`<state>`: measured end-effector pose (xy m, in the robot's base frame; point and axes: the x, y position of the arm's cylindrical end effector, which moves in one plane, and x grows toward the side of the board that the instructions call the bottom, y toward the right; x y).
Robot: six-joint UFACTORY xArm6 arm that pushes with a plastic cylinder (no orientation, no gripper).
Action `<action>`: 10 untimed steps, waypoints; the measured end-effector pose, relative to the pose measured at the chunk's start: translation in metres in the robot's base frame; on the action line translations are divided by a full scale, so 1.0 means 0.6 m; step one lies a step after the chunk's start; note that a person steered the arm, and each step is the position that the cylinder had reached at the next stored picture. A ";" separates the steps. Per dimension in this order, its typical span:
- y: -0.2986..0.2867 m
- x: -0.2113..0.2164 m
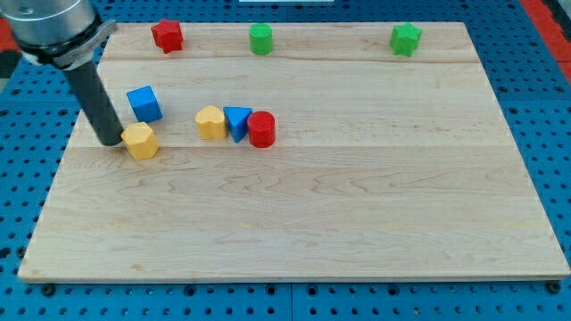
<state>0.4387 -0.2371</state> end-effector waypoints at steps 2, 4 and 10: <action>-0.032 0.009; 0.106 -0.018; 0.143 -0.117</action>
<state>0.3684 -0.1515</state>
